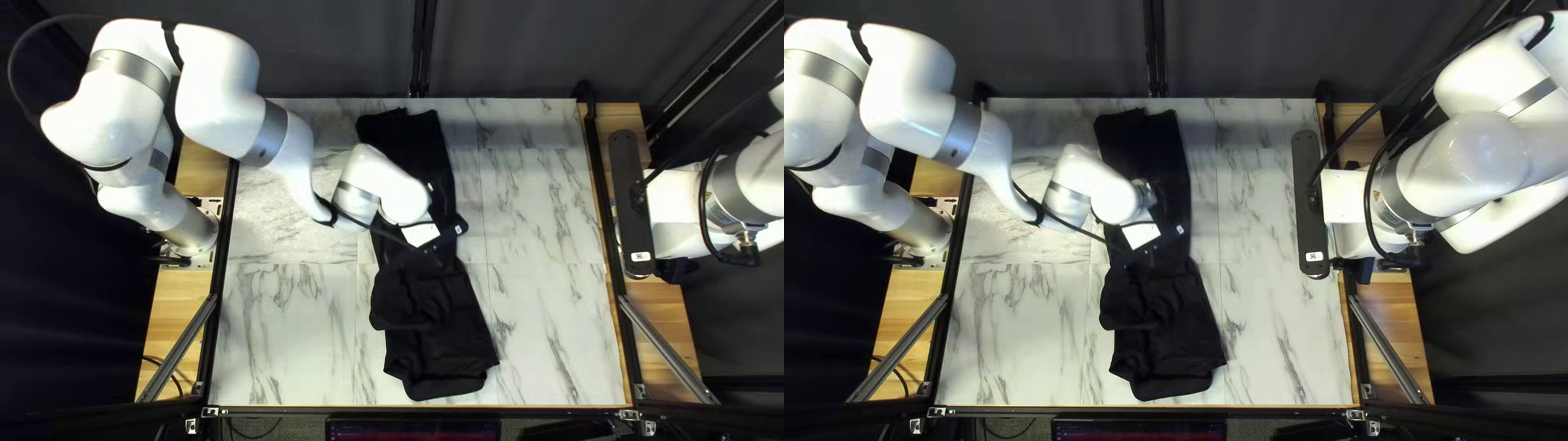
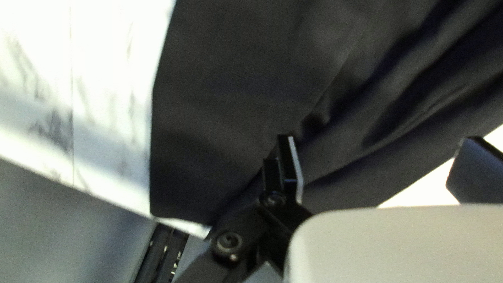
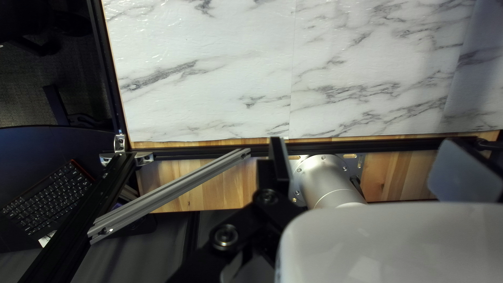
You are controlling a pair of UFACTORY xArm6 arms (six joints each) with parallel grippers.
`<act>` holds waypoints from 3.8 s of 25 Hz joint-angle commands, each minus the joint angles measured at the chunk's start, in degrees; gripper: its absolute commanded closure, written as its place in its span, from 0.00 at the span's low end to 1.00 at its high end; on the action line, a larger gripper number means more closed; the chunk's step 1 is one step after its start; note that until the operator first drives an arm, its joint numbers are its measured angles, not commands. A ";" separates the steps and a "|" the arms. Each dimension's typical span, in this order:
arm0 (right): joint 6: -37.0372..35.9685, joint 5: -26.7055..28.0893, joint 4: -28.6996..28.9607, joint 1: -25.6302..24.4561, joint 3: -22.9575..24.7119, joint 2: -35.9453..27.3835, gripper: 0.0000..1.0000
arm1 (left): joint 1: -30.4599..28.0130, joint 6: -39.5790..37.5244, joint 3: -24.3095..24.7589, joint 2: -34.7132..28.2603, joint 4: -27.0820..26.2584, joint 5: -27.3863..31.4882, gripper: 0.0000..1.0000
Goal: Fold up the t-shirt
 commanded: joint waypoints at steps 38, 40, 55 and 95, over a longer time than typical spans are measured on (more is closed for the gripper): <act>0.00 0.00 0.00 0.00 0.00 0.00 0.00 | -2.06 14.27 -10.82 4.02 -5.49 -1.37 0.00; 0.00 0.00 0.00 0.00 0.00 0.00 0.00 | -1.43 13.19 -7.76 1.63 -4.48 -1.18 0.00; 0.00 0.00 0.00 0.00 0.00 0.00 0.00 | -4.12 5.24 -1.58 2.01 -3.95 -4.22 0.00; 0.00 0.00 0.00 0.00 0.00 0.00 0.00 | -1.28 23.25 -17.64 10.80 -13.22 -4.02 0.00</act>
